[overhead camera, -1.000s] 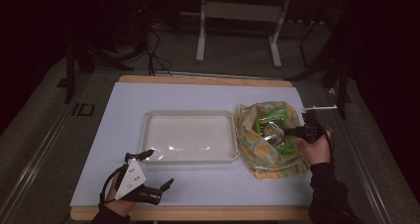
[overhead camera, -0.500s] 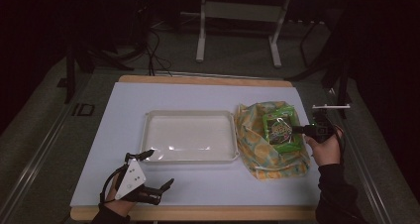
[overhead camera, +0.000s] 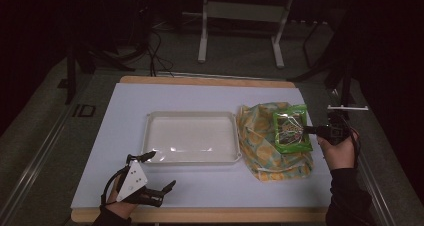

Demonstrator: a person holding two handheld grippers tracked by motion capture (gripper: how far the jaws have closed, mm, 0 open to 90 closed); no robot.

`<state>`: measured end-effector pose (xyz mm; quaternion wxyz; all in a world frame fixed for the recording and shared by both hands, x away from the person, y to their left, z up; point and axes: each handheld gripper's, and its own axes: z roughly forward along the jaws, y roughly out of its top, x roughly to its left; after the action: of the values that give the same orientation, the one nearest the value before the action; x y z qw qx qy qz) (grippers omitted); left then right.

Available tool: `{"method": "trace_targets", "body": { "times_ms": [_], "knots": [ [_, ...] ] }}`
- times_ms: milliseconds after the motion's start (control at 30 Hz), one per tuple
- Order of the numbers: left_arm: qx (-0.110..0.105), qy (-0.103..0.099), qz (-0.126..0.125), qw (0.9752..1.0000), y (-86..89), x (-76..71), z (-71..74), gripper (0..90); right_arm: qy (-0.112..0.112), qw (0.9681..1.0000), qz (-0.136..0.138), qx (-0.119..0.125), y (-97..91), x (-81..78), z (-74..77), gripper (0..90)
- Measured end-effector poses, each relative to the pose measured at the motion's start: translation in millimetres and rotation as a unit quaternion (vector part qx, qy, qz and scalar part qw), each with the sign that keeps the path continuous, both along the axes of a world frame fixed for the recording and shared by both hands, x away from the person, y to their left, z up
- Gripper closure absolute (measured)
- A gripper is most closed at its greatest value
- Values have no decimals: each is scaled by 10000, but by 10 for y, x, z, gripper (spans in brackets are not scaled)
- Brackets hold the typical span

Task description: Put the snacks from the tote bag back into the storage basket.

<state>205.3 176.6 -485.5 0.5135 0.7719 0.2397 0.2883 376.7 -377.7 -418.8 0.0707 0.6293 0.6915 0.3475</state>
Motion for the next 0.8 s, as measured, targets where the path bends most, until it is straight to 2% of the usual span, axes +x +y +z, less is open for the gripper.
{"method": "trace_targets", "body": {
  "times_ms": [467, 800],
  "knots": [
    [-8, 1, 4, 10000, 0, -2, 2, 3, -161, 9996, -134, 197, -174, -128, 106, 891],
    [5, -28, 11, 10000, -2, -3, 2, 3, -289, 9991, -165, 268, -198, -170, 202, 891]
  ]
}}
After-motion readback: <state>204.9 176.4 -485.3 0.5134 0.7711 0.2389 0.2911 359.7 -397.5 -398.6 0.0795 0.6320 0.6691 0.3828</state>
